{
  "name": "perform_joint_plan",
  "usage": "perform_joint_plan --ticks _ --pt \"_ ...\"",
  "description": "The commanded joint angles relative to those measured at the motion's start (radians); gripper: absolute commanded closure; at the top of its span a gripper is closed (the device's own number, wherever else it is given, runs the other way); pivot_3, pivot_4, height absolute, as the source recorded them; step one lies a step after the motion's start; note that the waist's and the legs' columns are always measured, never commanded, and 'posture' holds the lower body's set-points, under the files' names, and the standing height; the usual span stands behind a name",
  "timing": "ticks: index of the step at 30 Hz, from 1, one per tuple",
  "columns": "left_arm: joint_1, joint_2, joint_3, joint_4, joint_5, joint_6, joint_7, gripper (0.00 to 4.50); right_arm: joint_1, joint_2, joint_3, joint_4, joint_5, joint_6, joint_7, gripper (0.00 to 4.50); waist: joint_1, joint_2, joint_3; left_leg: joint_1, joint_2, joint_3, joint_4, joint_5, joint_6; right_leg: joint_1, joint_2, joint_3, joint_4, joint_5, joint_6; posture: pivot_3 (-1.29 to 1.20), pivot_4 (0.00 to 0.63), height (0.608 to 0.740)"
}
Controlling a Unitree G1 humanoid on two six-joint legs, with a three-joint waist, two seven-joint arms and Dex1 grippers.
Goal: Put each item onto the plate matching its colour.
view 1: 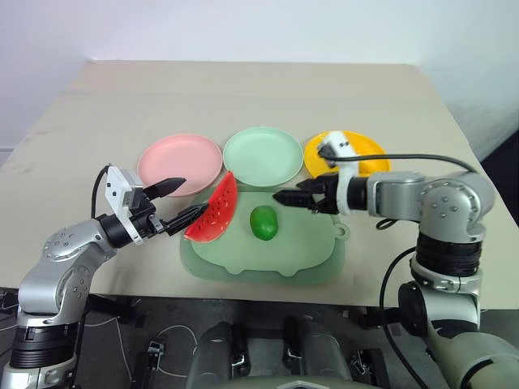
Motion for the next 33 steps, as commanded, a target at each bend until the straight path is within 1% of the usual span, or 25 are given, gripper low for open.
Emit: perform_joint_plan --ticks 1,6,8,13,18,25,28,31,32,33 --pt "-0.010 0.008 0.016 -0.034 -0.009 0.000 0.008 0.00 0.003 0.032 0.022 -0.009 0.085 0.007 -0.050 0.03 0.001 0.000 0.000 0.000 0.000 0.000 0.000 0.000 0.000 0.000 0.000 0.000 0.000 0.000 0.000 0.00 0.150 0.696" --pt "-0.019 0.007 0.006 -0.033 -0.009 0.004 0.010 0.00 -0.005 0.083 0.042 0.031 0.101 0.007 -0.099 0.03 0.002 0.000 0.000 0.000 0.000 0.000 0.000 0.000 0.000 0.001 0.000 0.000 0.000 0.000 0.000 0.00 0.150 0.696" --pt "-0.021 0.009 0.003 -0.032 -0.011 0.008 0.007 0.00 -0.008 0.101 0.060 0.037 0.075 0.007 -0.107 0.03 0.003 0.000 0.000 0.000 0.000 0.000 0.000 0.000 0.000 0.001 0.000 0.000 0.000 0.000 0.000 0.00 0.150 0.696" --pt "-0.033 0.006 -0.002 -0.028 -0.010 0.007 0.007 0.00 -0.010 0.070 0.199 0.011 -0.048 -0.022 -0.100 0.03 0.001 0.000 0.000 0.000 0.000 0.001 0.000 0.000 0.000 0.000 0.000 0.000 0.000 0.000 0.000 0.00 0.150 0.696" --pt "-0.037 0.007 -0.001 -0.024 -0.009 0.005 0.006 0.00 0.011 0.034 0.282 -0.015 -0.105 -0.073 -0.045 0.03 0.003 0.000 0.000 0.000 0.000 0.001 0.000 0.000 0.000 0.001 0.000 0.000 0.000 0.000 0.000 0.00 0.150 0.696" --pt "-0.034 0.009 0.003 -0.029 -0.008 0.001 0.010 0.00 0.025 0.054 0.305 -0.022 -0.164 -0.152 0.006 0.03 0.002 0.000 0.000 0.000 0.000 0.001 0.000 0.000 0.000 0.000 0.000 0.000 -0.001 0.000 0.000 0.00 0.150 0.696" --pt "-0.034 0.011 0.004 -0.024 -0.006 -0.001 0.008 0.00 0.028 0.047 0.325 -0.033 -0.188 -0.200 0.039 0.63 0.001 0.000 0.000 0.000 0.000 0.001 -0.001 0.000 0.000 0.000 0.000 0.000 -0.001 0.000 0.000 0.00 0.150 0.696" --pt "-0.035 0.013 0.004 -0.022 -0.005 -0.003 0.006 0.00 0.034 0.032 0.337 -0.044 -0.206 -0.246 0.076 1.59 0.002 0.000 0.000 0.000 0.000 0.001 -0.001 0.000 0.000 0.000 0.000 0.000 -0.001 0.000 0.000 0.00 0.150 0.696" --pt "-0.035 0.013 0.004 -0.023 -0.005 -0.002 0.006 0.00 0.034 0.026 0.338 -0.046 -0.210 -0.257 0.087 1.74 0.002 0.000 0.000 0.000 0.000 0.001 -0.001 0.000 0.000 0.000 0.000 0.000 -0.001 0.000 0.000 0.00 0.150 0.696" --pt "-0.034 0.013 0.004 -0.024 -0.005 -0.003 0.006 0.00 0.035 0.021 0.338 -0.050 -0.214 -0.267 0.099 1.76 0.002 0.000 0.000 0.000 0.000 0.001 -0.001 0.000 0.000 0.000 0.000 0.000 -0.001 0.000 0.000 0.00 0.150 0.696"
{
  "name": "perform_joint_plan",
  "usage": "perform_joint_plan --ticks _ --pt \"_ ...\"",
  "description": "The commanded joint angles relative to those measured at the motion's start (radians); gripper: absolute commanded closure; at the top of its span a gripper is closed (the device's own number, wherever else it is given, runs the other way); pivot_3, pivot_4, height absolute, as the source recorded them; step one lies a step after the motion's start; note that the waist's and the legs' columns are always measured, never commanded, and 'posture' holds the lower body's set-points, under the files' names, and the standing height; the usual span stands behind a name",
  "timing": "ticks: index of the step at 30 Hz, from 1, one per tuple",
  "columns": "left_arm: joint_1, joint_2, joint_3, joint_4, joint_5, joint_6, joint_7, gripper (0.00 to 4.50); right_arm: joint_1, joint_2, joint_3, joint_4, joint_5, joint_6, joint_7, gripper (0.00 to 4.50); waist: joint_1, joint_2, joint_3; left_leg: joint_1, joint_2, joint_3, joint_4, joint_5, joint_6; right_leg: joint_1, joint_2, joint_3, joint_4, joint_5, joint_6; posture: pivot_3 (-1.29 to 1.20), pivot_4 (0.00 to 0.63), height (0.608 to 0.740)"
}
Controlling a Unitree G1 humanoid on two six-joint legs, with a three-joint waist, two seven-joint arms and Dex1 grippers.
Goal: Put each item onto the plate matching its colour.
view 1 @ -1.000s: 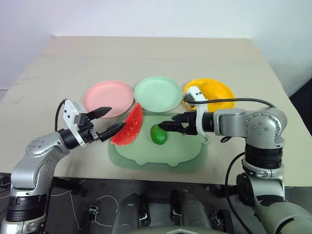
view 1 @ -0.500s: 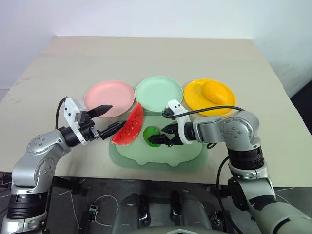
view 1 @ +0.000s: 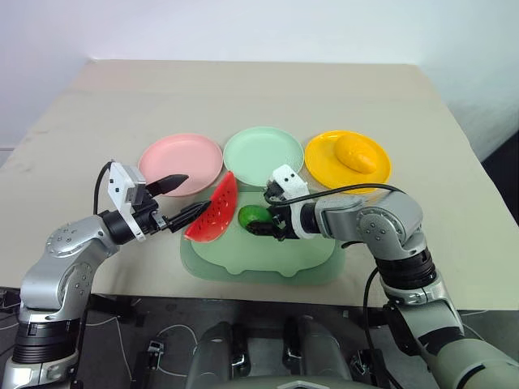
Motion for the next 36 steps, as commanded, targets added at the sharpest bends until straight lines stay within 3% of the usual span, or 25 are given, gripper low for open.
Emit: perform_joint_plan --ticks 1,9,14,28,35,36 --pt "-0.008 0.011 0.018 -0.025 -0.004 -0.009 -0.004 0.00 0.000 -0.018 -0.008 -0.053 -0.008 -0.052 0.051 1.76 0.001 0.000 0.000 0.000 0.000 0.000 0.000 0.000 0.000 0.000 0.000 0.000 0.000 0.000 0.000 0.00 0.150 0.696" --pt "0.011 0.013 0.045 -0.035 -0.012 -0.013 0.008 0.00 0.008 -0.140 -0.188 -0.093 0.035 -0.193 0.219 1.76 0.006 0.000 0.000 0.000 0.000 0.000 0.000 0.000 0.000 0.000 0.000 0.000 -0.001 0.000 0.000 0.00 0.150 0.696" --pt "0.022 0.014 0.054 -0.039 -0.016 -0.008 0.010 0.00 -0.075 -0.166 -0.129 0.114 -0.098 -0.299 0.227 1.76 -0.005 0.000 0.000 0.001 0.000 0.000 0.000 0.000 0.000 0.001 0.000 0.000 -0.001 0.000 0.000 0.00 0.150 0.696" --pt "-0.008 0.024 0.070 -0.115 -0.060 0.063 0.077 0.00 -0.379 0.041 -0.040 0.892 -0.423 -0.732 0.273 1.76 -0.006 0.000 0.000 0.002 0.000 0.002 -0.002 0.002 -0.002 0.000 0.001 0.000 0.001 0.000 0.000 0.00 0.150 0.696" --pt "-0.010 0.015 0.056 -0.121 -0.055 0.054 0.091 0.00 -0.492 0.135 -0.094 1.193 -0.496 -0.867 0.241 1.76 -0.025 0.000 0.000 0.002 0.000 0.002 -0.002 0.004 -0.001 0.000 0.001 0.000 0.003 0.000 0.000 0.00 0.150 0.696" --pt "-0.009 0.014 0.054 -0.122 -0.055 0.054 0.092 0.00 -0.500 0.139 -0.092 1.216 -0.510 -0.875 0.238 1.41 -0.025 0.000 0.000 0.002 0.000 0.002 -0.002 0.004 -0.001 0.000 0.001 0.000 0.003 0.000 0.000 0.00 0.150 0.696"
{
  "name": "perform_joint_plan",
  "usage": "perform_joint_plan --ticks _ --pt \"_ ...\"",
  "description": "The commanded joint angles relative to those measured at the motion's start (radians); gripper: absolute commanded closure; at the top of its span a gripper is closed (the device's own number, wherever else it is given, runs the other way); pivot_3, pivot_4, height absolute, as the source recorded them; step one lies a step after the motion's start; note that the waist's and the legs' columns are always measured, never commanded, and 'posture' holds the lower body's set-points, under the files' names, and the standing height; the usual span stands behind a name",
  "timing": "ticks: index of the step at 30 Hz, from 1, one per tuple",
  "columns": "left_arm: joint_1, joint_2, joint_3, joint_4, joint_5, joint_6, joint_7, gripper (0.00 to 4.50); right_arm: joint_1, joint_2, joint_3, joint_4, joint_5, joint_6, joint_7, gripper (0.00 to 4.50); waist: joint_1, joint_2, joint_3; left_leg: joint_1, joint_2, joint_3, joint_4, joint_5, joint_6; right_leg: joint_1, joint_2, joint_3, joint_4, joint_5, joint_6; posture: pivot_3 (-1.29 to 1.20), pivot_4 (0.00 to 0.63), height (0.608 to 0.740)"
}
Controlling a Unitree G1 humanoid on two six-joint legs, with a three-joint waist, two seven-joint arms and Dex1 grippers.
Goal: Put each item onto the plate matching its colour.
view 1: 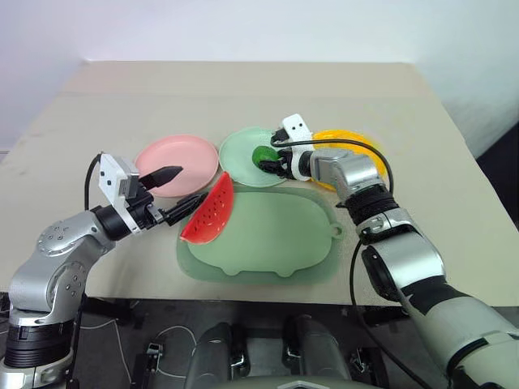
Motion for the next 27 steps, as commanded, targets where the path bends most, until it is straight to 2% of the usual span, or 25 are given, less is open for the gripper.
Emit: perform_joint_plan --ticks 1,4,5,8,11,20,24,27 --pt "-0.006 0.001 0.013 -0.044 -0.010 -0.009 0.004 0.00 -0.057 0.012 -0.027 0.059 -0.037 -0.055 -0.008 1.03 0.000 0.000 0.000 0.000 0.000 0.000 0.000 0.000 0.000 0.000 0.000 0.000 0.000 0.000 0.000 0.00 0.150 0.696" --pt "-0.006 0.000 0.009 -0.044 -0.012 -0.008 0.003 0.00 -0.071 0.012 -0.050 0.071 -0.041 -0.051 -0.003 0.17 -0.001 0.000 0.000 0.000 0.000 0.000 0.000 -0.001 -0.002 0.000 0.000 0.000 0.001 0.000 0.000 0.00 0.150 0.696" --pt "-0.005 0.000 0.009 -0.043 -0.012 -0.008 0.002 0.00 -0.072 0.008 -0.053 0.068 -0.045 -0.047 0.003 0.05 0.000 0.000 0.000 0.000 0.000 0.000 0.000 -0.001 -0.002 0.000 0.000 0.000 0.001 0.000 0.000 0.00 0.150 0.696" --pt "-0.003 0.005 0.005 -0.034 -0.009 -0.010 -0.010 0.00 -0.059 -0.026 -0.067 -0.005 -0.041 -0.010 0.040 0.05 0.000 0.000 0.000 0.000 0.000 0.000 0.000 -0.001 -0.002 0.000 0.000 0.000 0.001 0.000 0.000 0.00 0.150 0.696" --pt "-0.005 0.008 0.006 -0.024 -0.006 -0.014 -0.020 0.00 -0.015 -0.068 -0.077 -0.162 -0.017 0.052 0.091 0.05 0.001 0.000 0.000 0.000 0.000 0.000 0.000 -0.001 -0.002 0.000 -0.001 0.000 0.001 0.000 0.000 0.00 0.150 0.696" --pt "0.000 0.020 0.018 0.005 0.008 -0.028 -0.048 0.00 0.257 -0.102 -0.185 -0.818 0.166 0.288 0.101 0.05 0.001 0.000 0.000 0.001 0.000 -0.001 0.000 -0.001 -0.002 0.000 -0.001 0.000 0.002 0.000 0.000 0.00 0.150 0.696" --pt "-0.002 0.017 0.018 0.012 0.015 -0.036 -0.049 0.00 0.369 -0.138 -0.227 -1.035 0.266 0.348 0.124 0.05 0.005 0.000 0.000 0.001 0.000 -0.001 0.000 -0.001 -0.002 0.000 -0.001 0.000 0.001 0.000 0.000 0.00 0.150 0.696" --pt "-0.001 0.016 0.017 0.015 0.019 -0.042 -0.051 0.00 0.415 -0.176 -0.250 -1.117 0.319 0.398 0.126 0.05 0.005 0.000 0.000 0.001 0.000 -0.001 0.000 -0.001 -0.003 0.000 -0.002 0.000 0.001 0.000 0.000 0.00 0.150 0.696"
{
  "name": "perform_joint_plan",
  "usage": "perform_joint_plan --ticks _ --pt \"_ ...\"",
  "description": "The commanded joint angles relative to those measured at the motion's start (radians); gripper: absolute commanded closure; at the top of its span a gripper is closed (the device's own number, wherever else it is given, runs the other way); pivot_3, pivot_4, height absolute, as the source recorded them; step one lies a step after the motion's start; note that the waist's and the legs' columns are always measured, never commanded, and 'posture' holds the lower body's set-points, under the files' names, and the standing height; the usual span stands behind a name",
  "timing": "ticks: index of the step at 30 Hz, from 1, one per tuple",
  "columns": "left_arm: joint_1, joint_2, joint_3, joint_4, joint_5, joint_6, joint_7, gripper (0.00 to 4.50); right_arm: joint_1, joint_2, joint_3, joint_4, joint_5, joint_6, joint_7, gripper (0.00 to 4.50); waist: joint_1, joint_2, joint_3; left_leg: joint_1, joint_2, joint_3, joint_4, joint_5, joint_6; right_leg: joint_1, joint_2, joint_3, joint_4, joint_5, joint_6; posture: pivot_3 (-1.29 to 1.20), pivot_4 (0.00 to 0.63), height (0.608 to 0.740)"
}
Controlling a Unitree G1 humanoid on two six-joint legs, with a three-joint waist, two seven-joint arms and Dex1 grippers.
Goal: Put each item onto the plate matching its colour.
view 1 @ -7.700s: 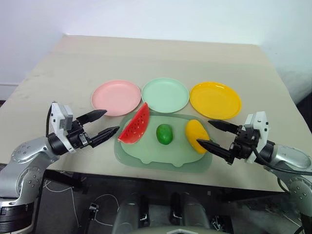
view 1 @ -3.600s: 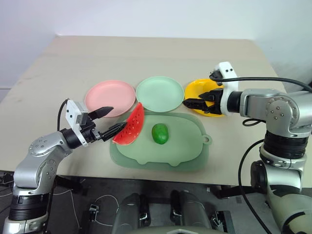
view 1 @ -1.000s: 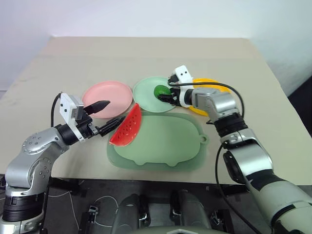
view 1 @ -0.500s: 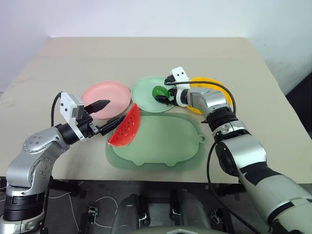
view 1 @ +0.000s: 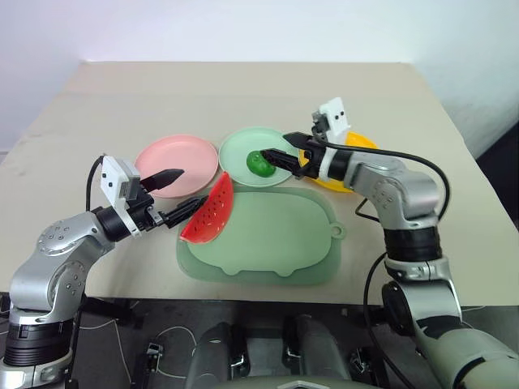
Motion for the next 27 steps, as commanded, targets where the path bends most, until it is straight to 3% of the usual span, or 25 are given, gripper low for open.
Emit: perform_joint_plan --ticks 1,12,27 --pt "-0.005 0.006 0.025 -0.009 0.002 -0.028 -0.008 0.00 0.027 -0.042 -0.045 -0.112 0.068 0.043 0.004 0.05 0.000 0.000 0.000 0.000 0.000 0.000 0.000 0.000 0.000 0.000 0.000 0.000 0.000 0.000 0.000 0.00 0.150 0.696" --pt "-0.017 0.004 0.024 0.012 0.008 -0.058 -0.008 0.00 0.292 -0.066 -0.145 -0.318 0.211 0.033 -0.032 0.05 0.004 0.000 0.000 0.000 0.000 0.000 0.000 0.000 0.000 0.000 0.000 0.000 0.000 0.000 0.000 0.00 0.150 0.696" --pt "-0.012 0.004 0.037 0.015 0.009 -0.058 -0.011 0.00 0.389 -0.206 -0.123 -0.397 0.288 0.053 -0.028 0.05 0.019 -0.001 0.000 0.001 0.000 -0.001 0.001 0.000 0.000 0.002 0.000 0.000 -0.002 0.000 0.000 0.00 0.150 0.696"
